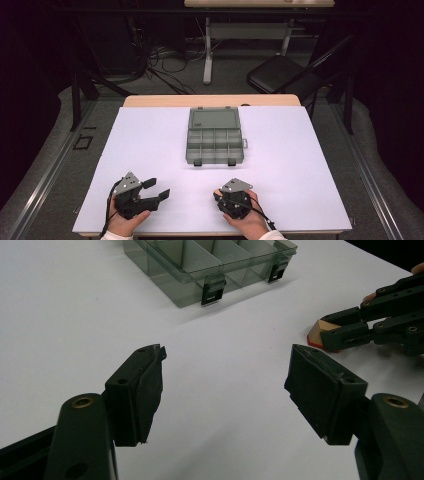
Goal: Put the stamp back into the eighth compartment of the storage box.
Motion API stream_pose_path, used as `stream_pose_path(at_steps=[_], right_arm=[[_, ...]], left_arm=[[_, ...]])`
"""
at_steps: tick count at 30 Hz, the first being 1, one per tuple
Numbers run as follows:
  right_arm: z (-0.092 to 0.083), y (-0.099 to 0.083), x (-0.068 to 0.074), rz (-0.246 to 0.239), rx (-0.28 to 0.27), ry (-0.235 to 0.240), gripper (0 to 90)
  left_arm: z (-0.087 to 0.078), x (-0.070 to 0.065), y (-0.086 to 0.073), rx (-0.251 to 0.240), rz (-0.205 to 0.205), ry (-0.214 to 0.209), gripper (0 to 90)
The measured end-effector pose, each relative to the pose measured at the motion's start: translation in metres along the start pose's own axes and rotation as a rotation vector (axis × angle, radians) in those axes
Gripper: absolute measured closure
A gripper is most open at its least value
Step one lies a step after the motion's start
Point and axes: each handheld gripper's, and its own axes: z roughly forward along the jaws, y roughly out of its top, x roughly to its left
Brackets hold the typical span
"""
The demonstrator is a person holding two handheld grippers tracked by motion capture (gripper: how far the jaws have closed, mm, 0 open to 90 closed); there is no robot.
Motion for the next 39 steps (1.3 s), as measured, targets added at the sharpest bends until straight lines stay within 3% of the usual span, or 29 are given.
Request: stream_pose_path(at_steps=[17,39], right_arm=[[0.000,0.000,0.003,-0.011,-0.004,-0.017,75.8],[-0.016,0.009,-0.008,0.033,-0.060,-0.018,75.8]], left_arm=[[0.000,0.001,0.000,0.003,-0.003,0.002,30.9],[0.001,0.001,0.000,0.006,0.010,0.015,30.9]])
